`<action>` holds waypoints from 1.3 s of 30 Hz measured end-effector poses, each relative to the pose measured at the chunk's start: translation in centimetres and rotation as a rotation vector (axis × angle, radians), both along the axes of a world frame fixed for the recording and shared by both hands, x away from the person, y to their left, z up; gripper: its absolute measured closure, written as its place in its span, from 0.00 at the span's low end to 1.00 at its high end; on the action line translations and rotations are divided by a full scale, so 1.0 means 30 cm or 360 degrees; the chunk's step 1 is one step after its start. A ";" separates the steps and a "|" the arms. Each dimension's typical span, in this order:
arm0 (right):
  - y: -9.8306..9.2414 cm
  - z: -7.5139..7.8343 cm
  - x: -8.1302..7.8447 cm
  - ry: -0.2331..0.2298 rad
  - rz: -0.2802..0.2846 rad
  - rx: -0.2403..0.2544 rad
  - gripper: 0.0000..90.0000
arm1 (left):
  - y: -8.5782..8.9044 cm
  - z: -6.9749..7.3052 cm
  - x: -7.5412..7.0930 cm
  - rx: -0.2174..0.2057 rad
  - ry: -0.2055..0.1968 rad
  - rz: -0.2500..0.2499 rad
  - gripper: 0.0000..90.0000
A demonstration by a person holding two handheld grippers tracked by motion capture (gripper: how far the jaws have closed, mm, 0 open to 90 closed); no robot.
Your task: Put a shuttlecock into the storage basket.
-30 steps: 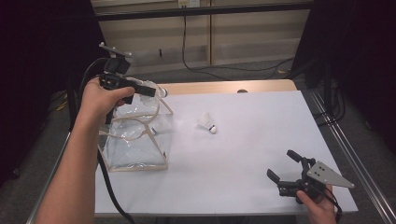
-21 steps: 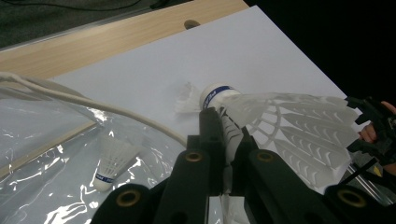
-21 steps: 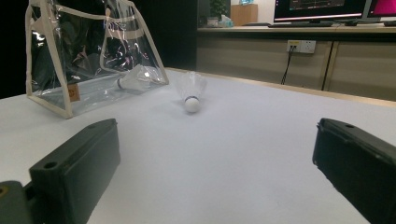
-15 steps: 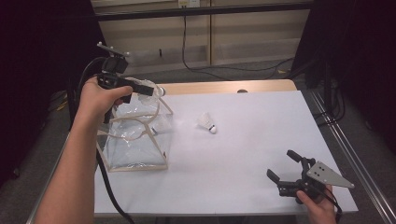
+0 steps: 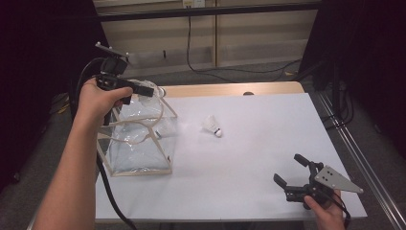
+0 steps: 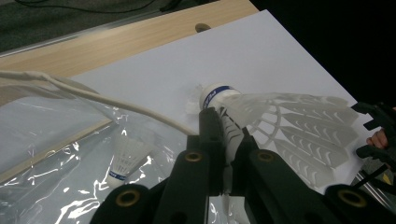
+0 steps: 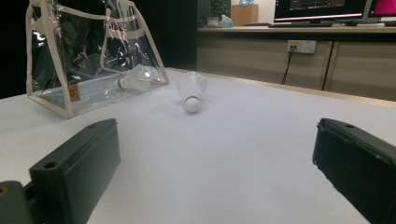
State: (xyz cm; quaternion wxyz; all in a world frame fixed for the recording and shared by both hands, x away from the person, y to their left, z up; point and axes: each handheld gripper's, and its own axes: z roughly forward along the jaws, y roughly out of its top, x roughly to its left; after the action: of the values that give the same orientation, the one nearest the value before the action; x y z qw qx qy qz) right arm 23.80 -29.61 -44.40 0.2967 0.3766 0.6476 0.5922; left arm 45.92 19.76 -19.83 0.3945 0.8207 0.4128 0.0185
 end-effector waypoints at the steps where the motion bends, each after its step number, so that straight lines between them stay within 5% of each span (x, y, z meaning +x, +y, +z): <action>1: 0.000 0.000 0.000 0.0000 0.0001 -0.0002 0.01 | 0.002 0.000 0.001 0.0000 0.0001 0.0001 0.99; 39: 0.002 -0.001 0.000 0.0007 0.0003 0.0001 0.01 | 0.088 -0.050 0.010 0.0064 0.0038 0.0120 0.99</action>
State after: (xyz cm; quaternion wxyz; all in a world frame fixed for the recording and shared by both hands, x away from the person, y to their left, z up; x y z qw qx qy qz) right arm 23.81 -29.56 -44.44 0.2948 0.3773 0.6485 0.5918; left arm 46.24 22.41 -21.34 0.3721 0.8125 0.4476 0.0319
